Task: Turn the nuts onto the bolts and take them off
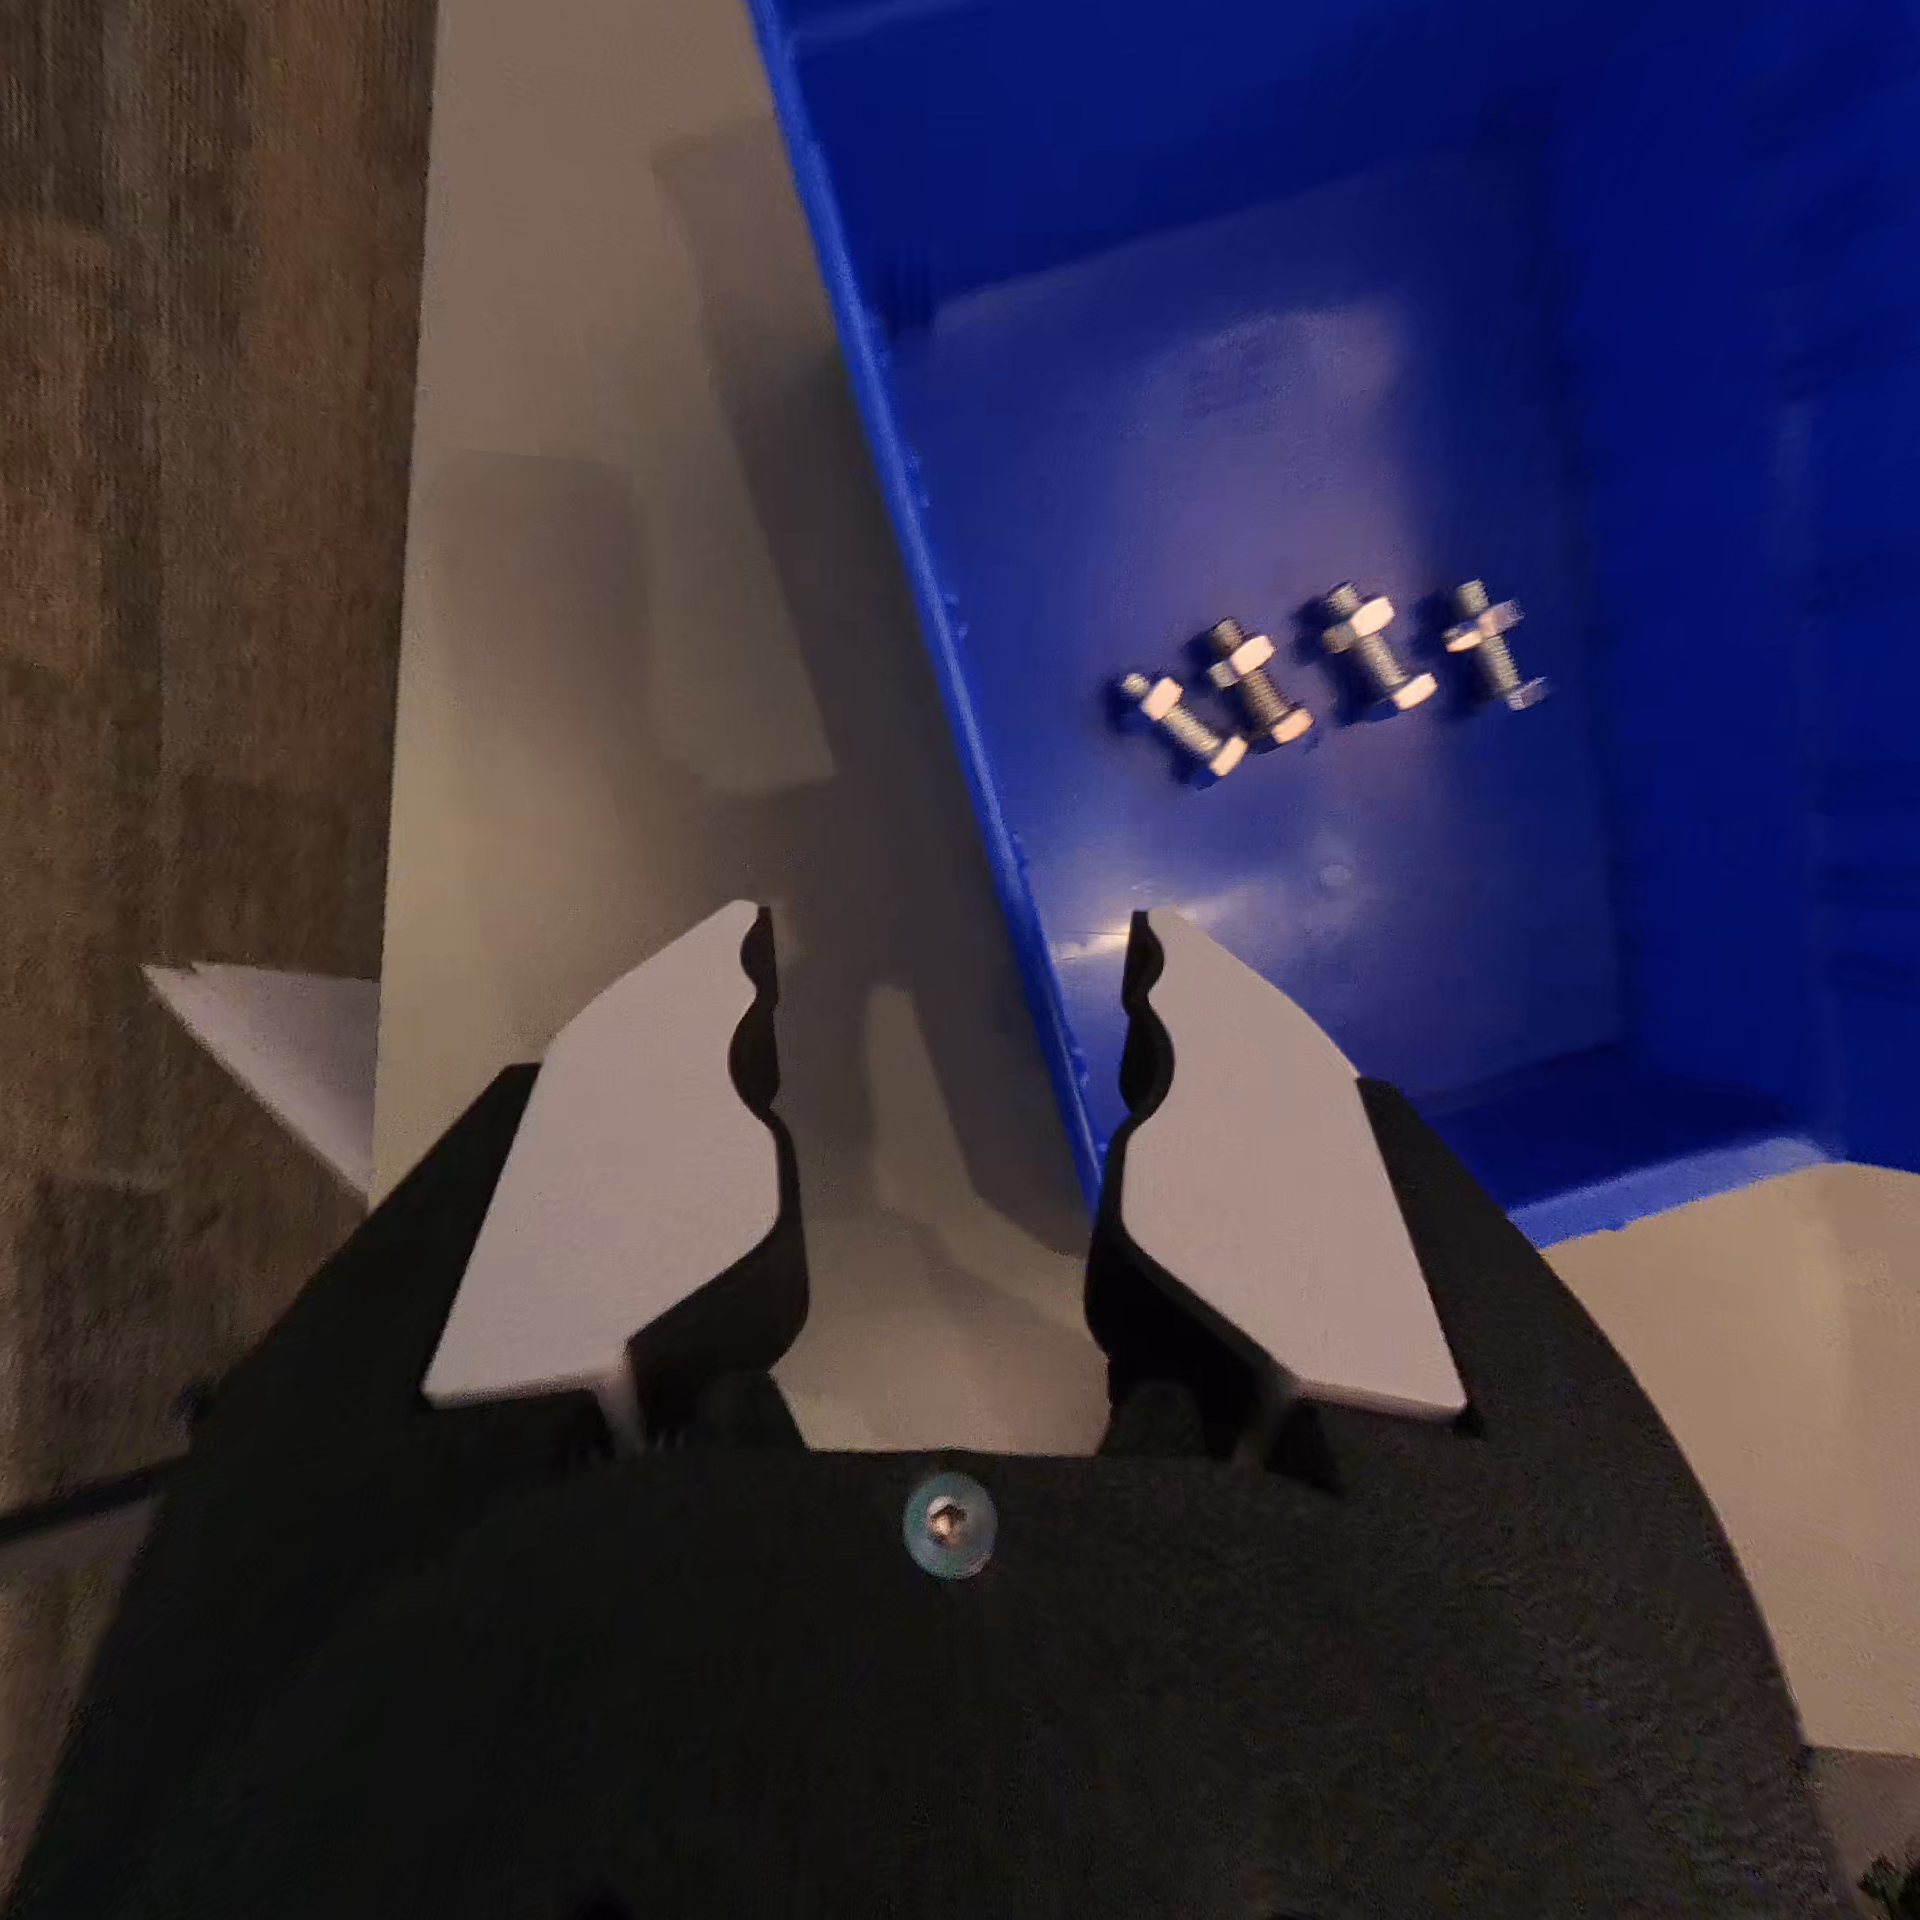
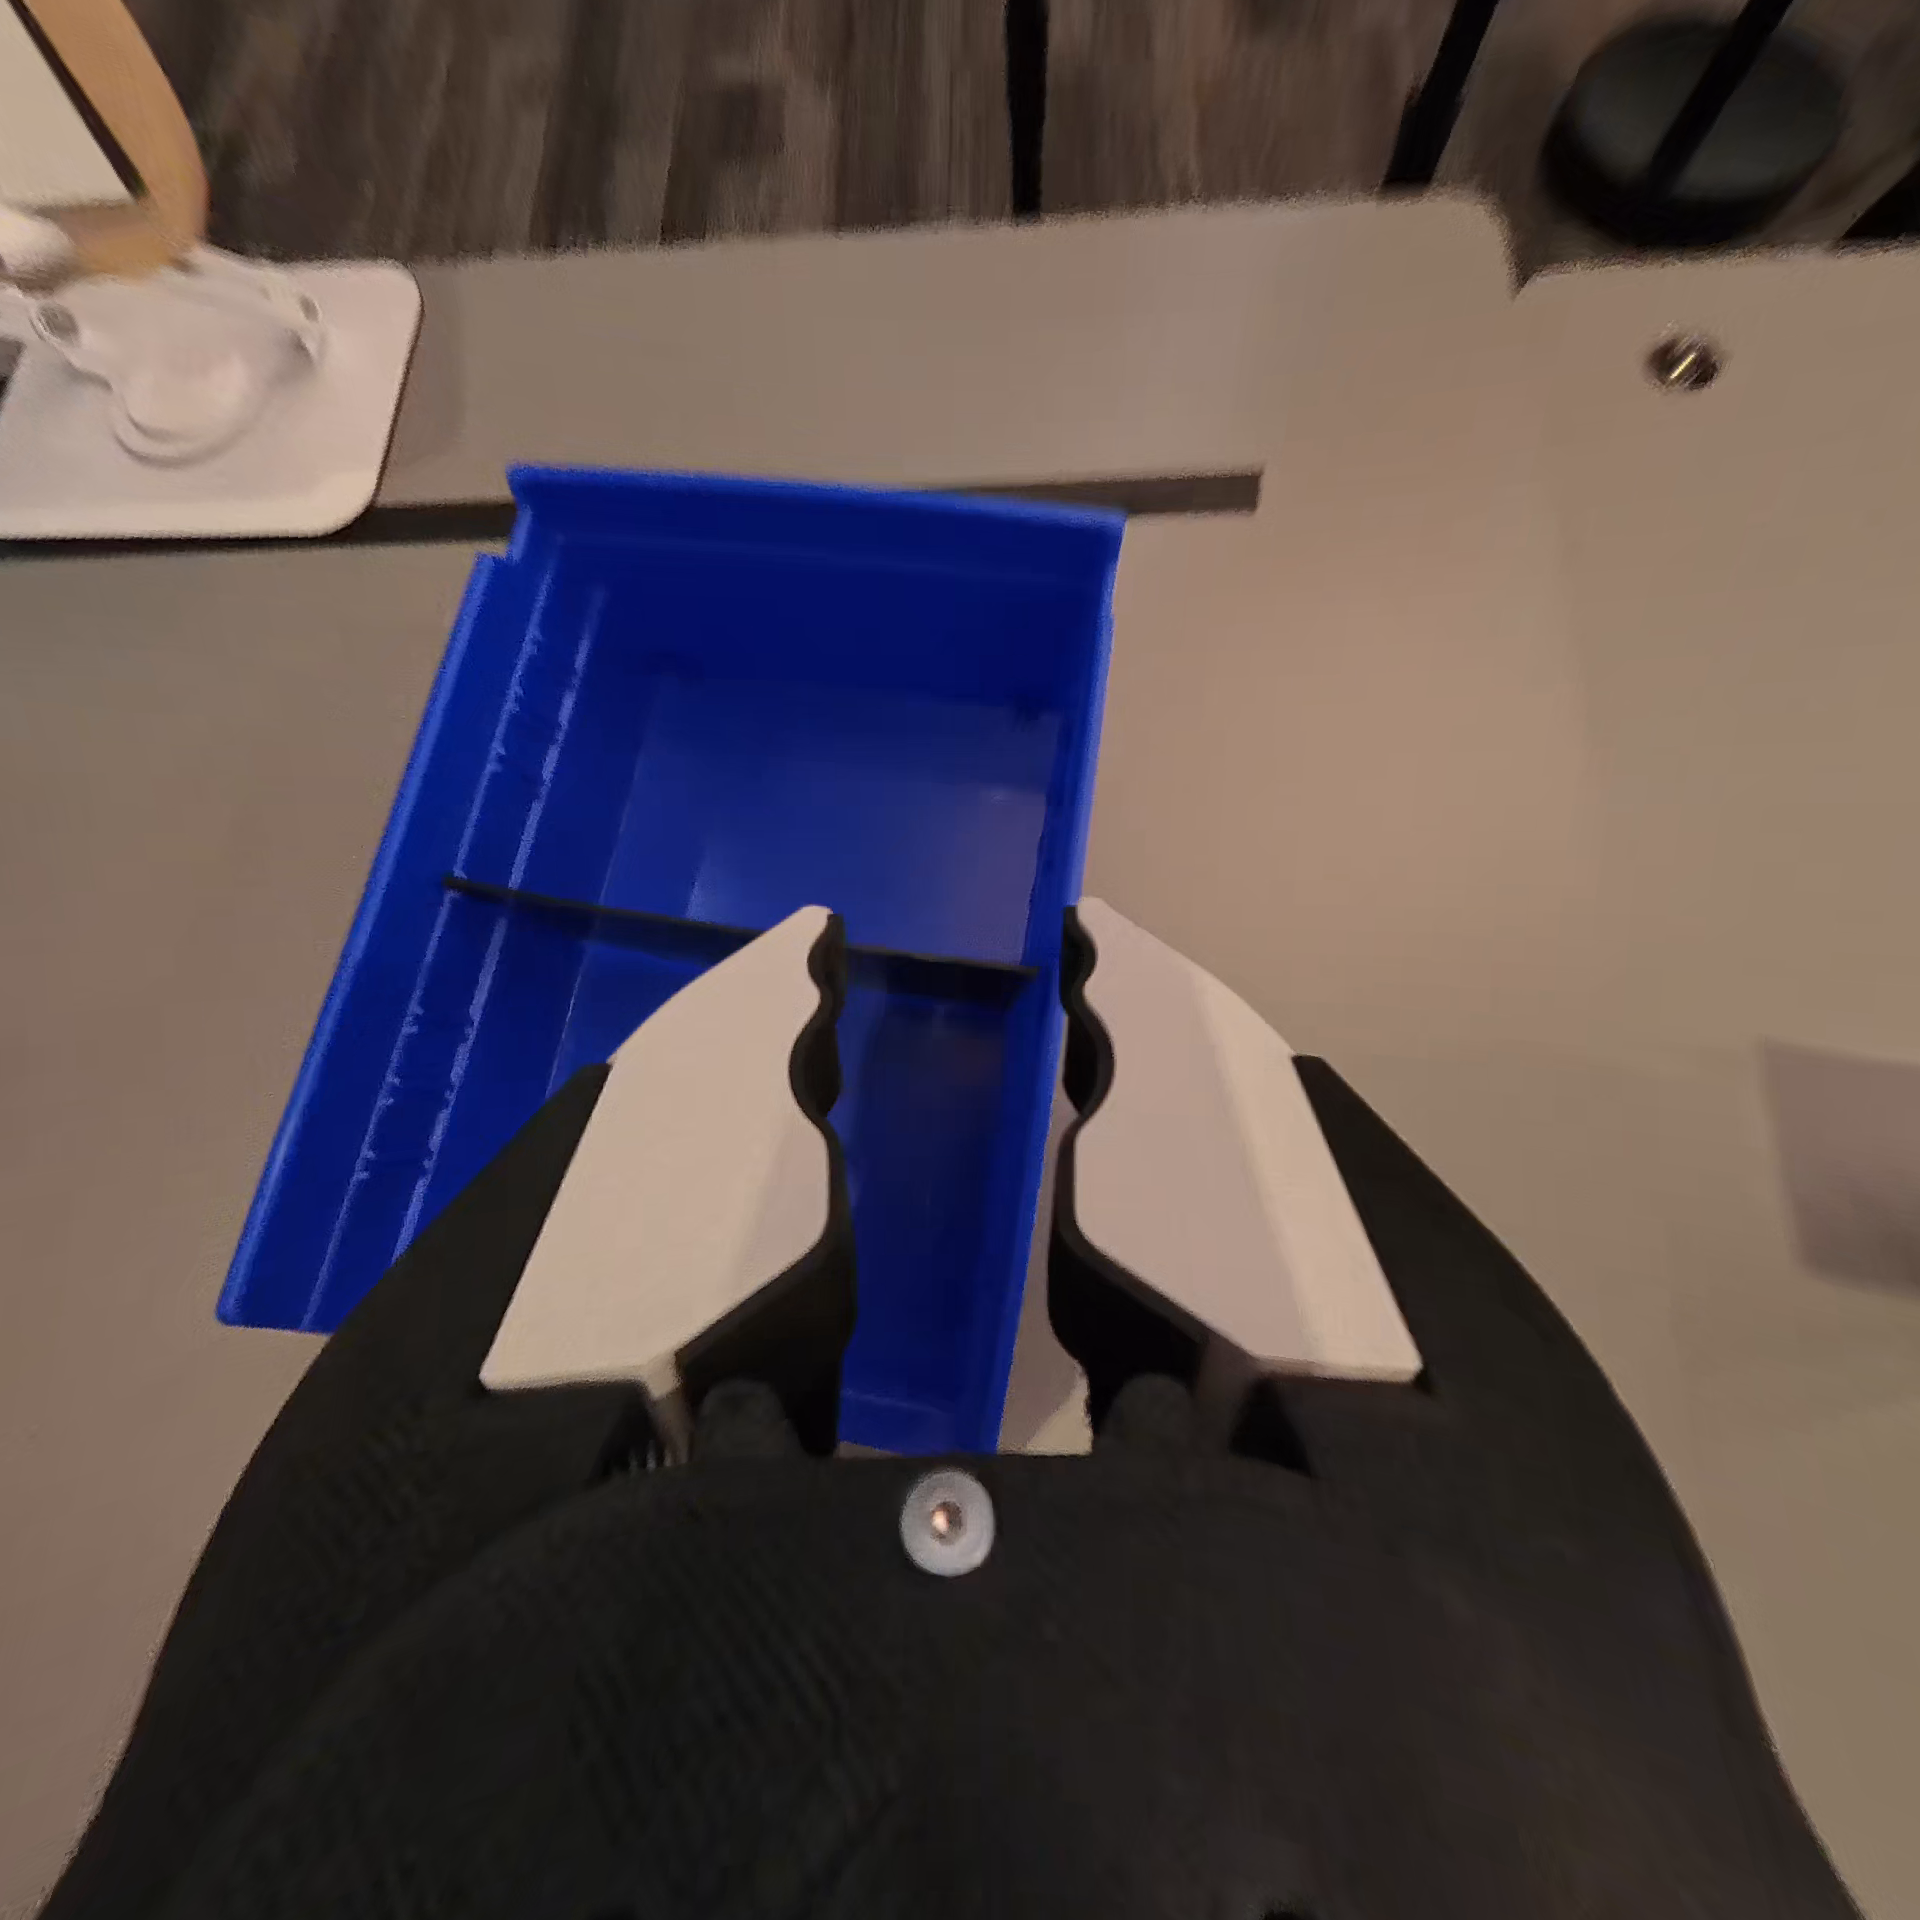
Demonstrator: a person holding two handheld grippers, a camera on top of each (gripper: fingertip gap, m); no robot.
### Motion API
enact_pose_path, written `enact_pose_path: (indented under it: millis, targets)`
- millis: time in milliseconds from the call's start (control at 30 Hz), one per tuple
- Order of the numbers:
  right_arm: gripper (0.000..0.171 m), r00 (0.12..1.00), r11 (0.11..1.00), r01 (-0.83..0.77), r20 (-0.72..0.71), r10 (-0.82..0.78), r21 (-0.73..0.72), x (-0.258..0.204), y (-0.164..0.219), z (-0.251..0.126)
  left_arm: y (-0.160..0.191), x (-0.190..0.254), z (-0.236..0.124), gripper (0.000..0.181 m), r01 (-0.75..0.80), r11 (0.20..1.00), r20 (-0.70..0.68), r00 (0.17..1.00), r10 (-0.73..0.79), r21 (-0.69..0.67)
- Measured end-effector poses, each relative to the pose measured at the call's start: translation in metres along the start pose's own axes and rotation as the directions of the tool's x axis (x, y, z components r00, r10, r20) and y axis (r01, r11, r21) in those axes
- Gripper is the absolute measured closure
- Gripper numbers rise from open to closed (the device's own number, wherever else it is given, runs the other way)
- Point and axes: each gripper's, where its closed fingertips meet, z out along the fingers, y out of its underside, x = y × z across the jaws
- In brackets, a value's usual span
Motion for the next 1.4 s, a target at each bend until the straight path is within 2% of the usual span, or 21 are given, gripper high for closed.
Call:
enact_pose_path:
  millis: [100,267,367,467,600,800,867,933,1033,1133,1200,1233,1333,1400]
  targets:
    - [0.13,0.999,0.988,0.039,-0.018,-0.037,0.151,-0.01,-0.022,-0.031,0.005,-0.003,0.014,0.123,0.02,0.998,-0.001,1.0,-0.02,-0.058]
    - [0.134,0.989,0.94,0.033,0.122,-0.079,0.339,-0.046,-0.049,-0.061,0.012,0.019,0.033,0.167,-0.062,0.985,-0.088,0.995,0.049,-0.159]
    - [0.14,0.978,0.91,0.073,0.148,-0.145,0.409,-0.062,-0.061,-0.059,-0.001,0.016,0.039,0.171,-0.139,0.979,-0.003,0.99,0.14,-0.149]
    - [0.14,0.966,0.927,0.096,0.19,-0.174,0.364,-0.074,-0.058,-0.038,-0.02,0.027,0.048,0.163,-0.324,0.941,0.043,0.944,0.329,-0.094]
    - [0.138,0.961,0.947,0.174,0.162,-0.223,0.27,-0.079,-0.048,-0.011,-0.044,0.05,0.06,0.161,-0.485,0.874,0.104,0.868,0.485,-0.034]
    - [0.138,0.946,0.952,0.224,0.187,-0.264,0.21,-0.093,-0.04,0.012,-0.052,0.068,0.065,0.16,-0.545,0.839,0.095,0.835,0.542,0.0]
    - [0.136,0.945,0.95,0.239,0.177,-0.275,0.201,-0.095,-0.039,0.015,-0.052,0.069,0.065,0.161,-0.52,0.854,0.064,0.853,0.518,0.026]
    - [0.135,0.941,0.934,0.264,0.15,-0.305,0.242,-0.1,-0.045,0.008,-0.06,0.066,0.058,0.154,-0.487,0.869,0.075,0.873,0.482,0.085]
    - [0.133,0.925,0.87,0.302,0.1,-0.366,0.39,-0.121,-0.067,-0.024,-0.089,0.076,0.009,0.151,-0.41,0.851,0.101,0.911,0.4,0.329]
    - [0.132,0.929,0.722,0.228,0.076,-0.362,0.654,-0.147,-0.114,-0.08,-0.09,0.132,-0.044,0.147,-0.301,0.795,-0.124,0.898,0.422,0.526]
    - [0.129,0.925,0.624,0.126,0.136,-0.354,0.771,-0.165,-0.131,-0.111,-0.089,0.153,-0.055,0.152,-0.265,0.771,-0.155,0.893,0.423,0.579]
    - [0.129,0.919,0.641,0.105,0.172,-0.355,0.761,-0.171,-0.129,-0.112,-0.087,0.155,-0.048,0.16,-0.287,0.78,-0.124,0.899,0.42,0.557]
    - [0.128,0.882,0.755,0.134,0.269,-0.386,0.642,-0.186,-0.096,-0.081,-0.078,0.148,-0.005,0.16,-0.341,0.861,-0.027,0.926,0.378,0.377]
    - [0.128,0.865,0.803,0.16,0.311,-0.394,0.574,-0.187,-0.087,-0.06,-0.069,0.15,0.024,0.16,-0.323,0.912,-0.065,0.935,0.349,0.254]
